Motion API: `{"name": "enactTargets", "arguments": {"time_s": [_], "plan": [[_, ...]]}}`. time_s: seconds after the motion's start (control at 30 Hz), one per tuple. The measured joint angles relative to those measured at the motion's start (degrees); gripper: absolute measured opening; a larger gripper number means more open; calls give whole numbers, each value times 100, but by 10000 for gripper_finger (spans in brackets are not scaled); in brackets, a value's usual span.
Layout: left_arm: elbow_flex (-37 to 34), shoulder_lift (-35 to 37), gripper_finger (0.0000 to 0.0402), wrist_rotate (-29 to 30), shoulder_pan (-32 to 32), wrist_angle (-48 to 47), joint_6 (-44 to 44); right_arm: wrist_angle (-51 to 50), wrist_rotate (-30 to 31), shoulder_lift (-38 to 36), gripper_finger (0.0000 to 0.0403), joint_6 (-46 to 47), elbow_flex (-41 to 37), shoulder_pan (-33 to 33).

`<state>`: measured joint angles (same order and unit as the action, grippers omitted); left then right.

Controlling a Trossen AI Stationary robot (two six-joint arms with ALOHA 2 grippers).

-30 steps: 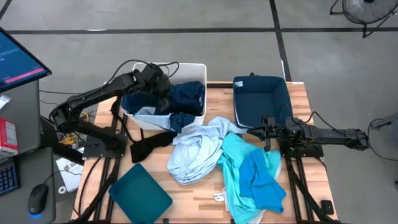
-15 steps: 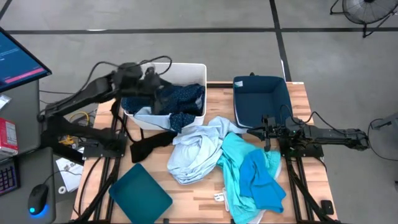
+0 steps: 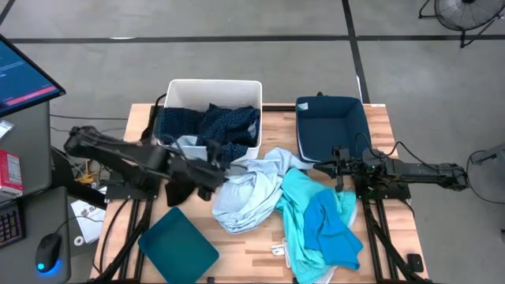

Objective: Pick & Place Cloths
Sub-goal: Put the dark blue patterned shirt into the white bin

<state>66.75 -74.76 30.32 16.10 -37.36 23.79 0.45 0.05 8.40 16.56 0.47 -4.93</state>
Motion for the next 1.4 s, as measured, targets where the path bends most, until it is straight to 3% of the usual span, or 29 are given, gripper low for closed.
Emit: {"name": "enactTargets", "arguments": {"time_s": [0.27, 0.47, 0.67, 0.87, 1.0, 1.13, 1.27, 1.4], "plan": [[-465, -552, 296, 1464, 58, -15, -1, 0, 0, 0, 16, 1, 0, 2], [-659, -601, 274, 1603, -74, -30, 0, 6, 0, 0, 16, 116, 0, 0], [-661, -601, 155, 2316, -202, -19, -1, 4, 0, 0, 16, 199, 0, 2], [-533, -595, 14, 2369, -256, 14, -2, 4, -1, 0, 16, 214, 0, 1], [-45, -331, 4, 2456, -256, 218, 41, 2, -1, 0, 16, 212, 0, 0], [421, 138, 1, 2833, -401, 1052, 1116, 4, 0, 0, 16, 195, 0, 0], [583, 778, 1, 2925, -1022, 2700, 2318, 2, 0, 0, 16, 195, 0, -2], [581, 1236, 1, 2718, -2026, 3354, 2506, 7, 0, 0, 16, 195, 0, -2]]}}
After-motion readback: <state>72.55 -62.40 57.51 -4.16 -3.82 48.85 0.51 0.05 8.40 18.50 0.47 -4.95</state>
